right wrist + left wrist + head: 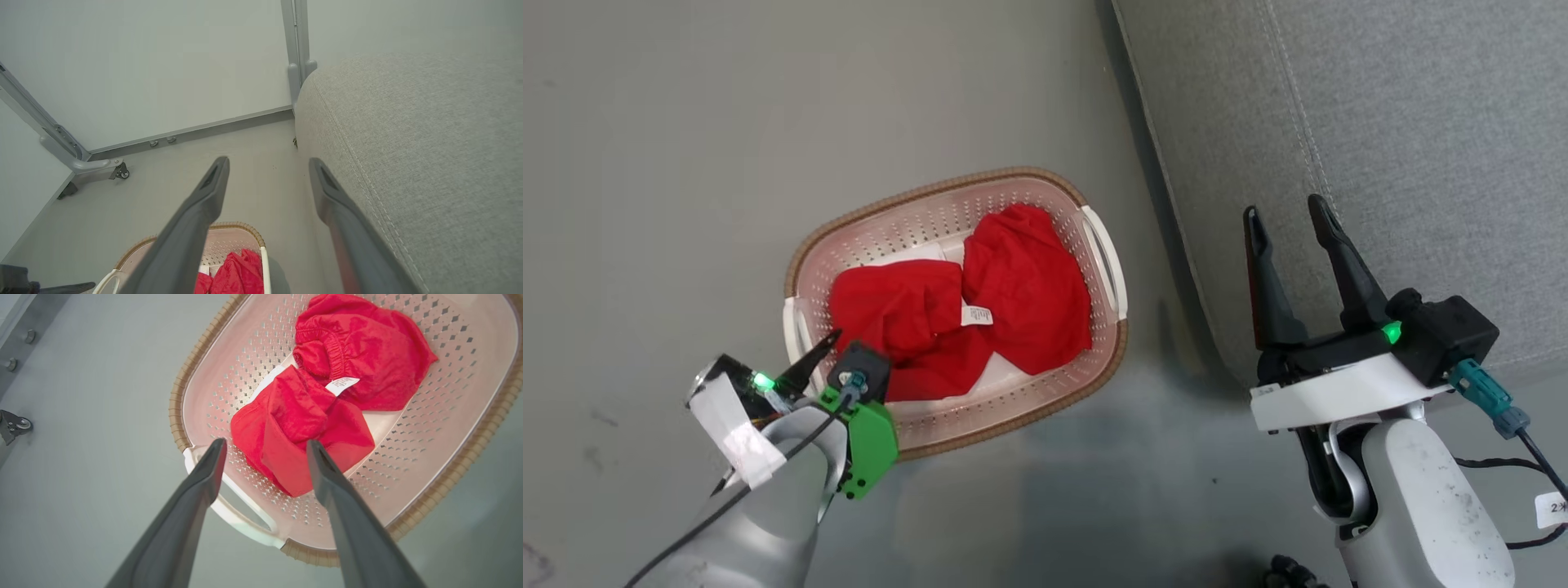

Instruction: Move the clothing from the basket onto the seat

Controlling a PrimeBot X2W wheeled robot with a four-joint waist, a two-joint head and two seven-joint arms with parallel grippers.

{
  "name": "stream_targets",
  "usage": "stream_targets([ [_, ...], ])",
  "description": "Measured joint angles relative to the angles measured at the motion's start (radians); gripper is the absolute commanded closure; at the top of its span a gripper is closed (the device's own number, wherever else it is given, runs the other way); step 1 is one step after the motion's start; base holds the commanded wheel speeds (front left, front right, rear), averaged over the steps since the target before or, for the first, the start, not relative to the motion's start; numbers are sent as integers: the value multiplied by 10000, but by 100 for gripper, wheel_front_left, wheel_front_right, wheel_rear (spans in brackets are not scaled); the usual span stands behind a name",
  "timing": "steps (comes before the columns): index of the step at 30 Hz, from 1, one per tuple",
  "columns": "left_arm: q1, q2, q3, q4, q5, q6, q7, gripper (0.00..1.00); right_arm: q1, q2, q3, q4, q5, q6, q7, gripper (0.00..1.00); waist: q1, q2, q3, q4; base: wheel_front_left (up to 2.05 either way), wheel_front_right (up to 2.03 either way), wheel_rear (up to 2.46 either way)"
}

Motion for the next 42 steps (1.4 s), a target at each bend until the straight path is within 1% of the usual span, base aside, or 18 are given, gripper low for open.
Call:
stream_targets([
  [3,-622,13,6,512,-15,4,209,0,-28,4,169,15,159,0,0,0,0,0,567,-212,0,0,0],
  [7,-1067,102,-38,869,-27,0,487,0,-164,4,305,36,336,0,0,0,1,0,1185,-533,0,0,0],
  [10,-1306,284,-54,1009,-35,25,744,0,-192,4,487,31,420,0,0,0,1,0,1483,-820,0,0,0],
  [14,-1596,520,-247,1083,29,174,1106,0,-350,8,752,-84,591,0,0,0,0,0,1808,-1156,0,0,0],
  [17,-1840,721,-407,1145,173,280,1710,0,-413,8,918,-165,780,0,0,0,0,0,2074,-1363,0,0,0],
  [20,-2081,936,-481,1195,222,343,2545,0,-500,6,1091,-222,1011,0,0,0,0,0,2363,-1560,0,0,0],
  [25,-2407,1306,-886,1218,470,31,3298,0,-651,6,1384,-288,1348,0,0,0,0,0,2799,-1875,0,0,0],
  [29,-2537,1626,-1024,1227,512,-82,3545,0,-788,6,1597,-345,1678,0,0,0,0,1,3107,-2207,0,0,0],
  [37,-2795,2105,-1220,1223,500,-481,4071,0,-880,4,1885,-426,2080,0,0,0,-1,0,3706,-2841,0,0,0],
  [42,-2978,2205,-1496,1237,508,-646,4349,0,-902,6,1806,-495,2167,0,0,0,-1,0,4094,-3049,0,0,0],
])
